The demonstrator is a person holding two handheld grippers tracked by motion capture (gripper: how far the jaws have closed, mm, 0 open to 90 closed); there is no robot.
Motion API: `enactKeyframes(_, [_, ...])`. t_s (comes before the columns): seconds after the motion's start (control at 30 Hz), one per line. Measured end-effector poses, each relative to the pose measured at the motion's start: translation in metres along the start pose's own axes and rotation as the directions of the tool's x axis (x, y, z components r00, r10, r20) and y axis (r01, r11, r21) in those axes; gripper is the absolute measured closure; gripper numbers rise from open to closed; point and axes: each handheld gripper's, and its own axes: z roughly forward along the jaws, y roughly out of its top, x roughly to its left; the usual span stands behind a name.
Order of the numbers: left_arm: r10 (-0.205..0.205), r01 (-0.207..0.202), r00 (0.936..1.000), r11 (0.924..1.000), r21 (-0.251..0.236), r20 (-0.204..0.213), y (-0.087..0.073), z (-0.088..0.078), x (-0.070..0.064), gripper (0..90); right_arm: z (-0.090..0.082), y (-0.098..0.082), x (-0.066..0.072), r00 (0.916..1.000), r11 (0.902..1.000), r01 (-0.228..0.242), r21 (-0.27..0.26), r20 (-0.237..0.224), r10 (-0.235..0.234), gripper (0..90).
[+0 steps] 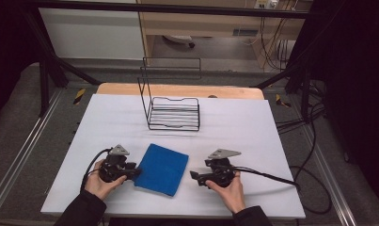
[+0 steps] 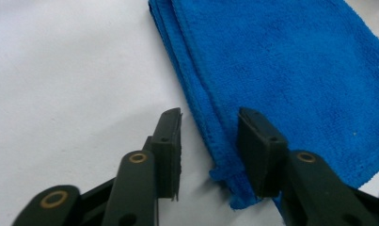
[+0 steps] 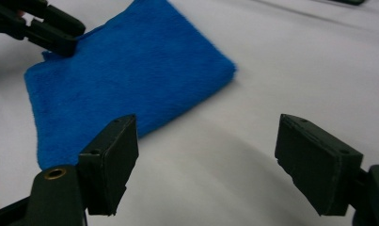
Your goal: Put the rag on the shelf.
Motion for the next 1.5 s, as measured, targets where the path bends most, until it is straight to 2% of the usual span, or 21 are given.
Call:
enactKeyframes(0.03, [0.005,-0.005,1.0,1.0,0.005,0.005,-0.001,0.0,0.0,65.2,0.01,0.001,0.011,0.9999,0.9998,0.016,0.013,-0.001,-0.016,27.0])
enactKeyframes(0.07, [0.0,0.0,1.0,1.0,0.003,0.007,-0.001,0.001,-0.001,66.6,0.014,0.001,0.017,1.0,0.9997,0.009,0.022,-0.004,-0.009,28.6])
enactKeyframes(0.1, [0.003,-0.003,0.9999,1.0,0.006,0.011,-0.002,0.001,-0.002,66.6,0.014,0.001,0.017,1.0,0.9997,0.009,0.022,-0.004,-0.009,28.6])
enactKeyframes(0.17, [0.002,-0.002,0.9999,1.0,0.007,0.013,-0.002,0.001,-0.003,70.2,0.022,0.0,0.024,0.9997,0.9995,0.009,0.03,-0.022,-0.008,35.9])
enactKeyframes(0.27, [-0.005,0.004,0.9999,0.9999,0.009,0.014,-0.002,0.001,-0.004,74.1,0.033,-0.003,0.031,0.9993,0.9985,0.011,0.053,-0.036,-0.009,39.0])
enactKeyframes(0.3, [-0.009,0.009,0.9998,0.9999,0.009,0.017,-0.002,0.002,-0.005,76.0,0.035,-0.003,0.033,0.9992,0.9981,0.0,0.062,-0.039,0.002,39.3])
enactKeyframes(0.33, [-0.012,0.012,0.9997,0.9999,0.009,0.019,-0.002,0.002,-0.005,79.5,0.038,-0.004,0.036,0.9991,0.9984,-0.011,0.055,-0.039,0.013,43.5])
enactKeyframes(0.47, [-0.007,0.007,0.9999,0.9999,0.014,0.009,-0.001,0.002,-0.006,84.5,0.04,-0.003,0.043,0.9985,0.9989,-0.015,0.045,-0.052,0.017,48.4])
enactKeyframes(0.6, [-0.015,0.015,0.9999,0.9996,0.022,0.008,-0.001,0.001,-0.004,86.4,0.041,-0.002,0.046,0.9969,0.9987,-0.034,0.038,-0.07,0.036,48.3])
enactKeyframes(0.63, [-0.016,0.016,0.9999,0.9997,0.02,0.005,-0.001,0.001,-0.004,86.5,0.041,-0.002,0.046,0.9967,0.9982,-0.045,0.039,-0.066,0.048,48.0])
enactKeyframes(0.8, [-0.017,0.017,0.9998,0.9997,0.02,0.007,-0.001,0.001,-0.004,86.6,0.044,-0.005,0.046,0.9979,0.9982,-0.043,0.043,-0.047,0.045,49.9])
enactKeyframes(0.83, [-0.017,0.017,0.9998,0.9997,0.019,0.007,-0.002,0.001,-0.004,86.6,0.044,-0.006,0.047,0.9983,0.9984,-0.046,0.033,-0.032,0.047,53.1])
enactKeyframes(0.87, [-0.017,0.017,0.9998,0.9997,0.019,0.007,-0.002,0.001,-0.004,86.6,0.043,-0.006,0.048,0.9982,0.998,-0.051,0.036,-0.031,0.052,57.2])
enactKeyframes(0.9, [-0.022,0.022,0.9997,0.9996,0.015,0.006,-0.002,0.002,-0.004,86.6,0.043,-0.006,0.048,0.9982,0.998,-0.051,0.036,-0.031,0.052,57.2])
enactKeyframes(0.97, [-0.026,0.026,0.9997,0.9995,0.016,0.005,-0.002,0.002,-0.004,86.7,0.044,-0.007,0.049,0.9982,0.9982,-0.051,0.031,-0.032,0.052,65.1])
enactKeyframes(1.13, [-0.058,0.058,0.9983,0.9981,0.024,0.005,-0.001,0.001,-0.004,87.2,0.046,-0.007,0.048,0.9953,0.9964,-0.073,0.045,-0.062,0.075,83.6])
enactKeyframes(1.23, [-0.073,0.072,0.9973,0.9971,0.025,0.01,-0.001,0.0,-0.005,87.4,0.042,-0.003,0.043,0.993,0.9953,-0.081,0.054,-0.082,0.085,86.7])
enactKeyframes(1.3, [-0.08,0.079,0.9964,0.9965,0.027,0.028,-0.002,-0.001,-0.007,87.4,0.039,-0.002,0.041,0.9918,0.9945,-0.087,0.059,-0.089,0.092,86.9])
enactKeyframes(1.37, [-0.098,0.097,0.9931,0.995,0.024,0.065,-0.002,0.0,-0.011,87.4,0.03,0.003,0.034,0.9914,0.9941,-0.093,0.056,-0.087,0.098,87.2])
enactKeyframes(1.5, [-0.082,0.081,0.9899,0.9966,0.013,0.116,-0.002,0.003,-0.024,87.3,0.019,0.007,0.025,0.9936,0.9945,-0.078,0.07,-0.076,0.083,87.2])
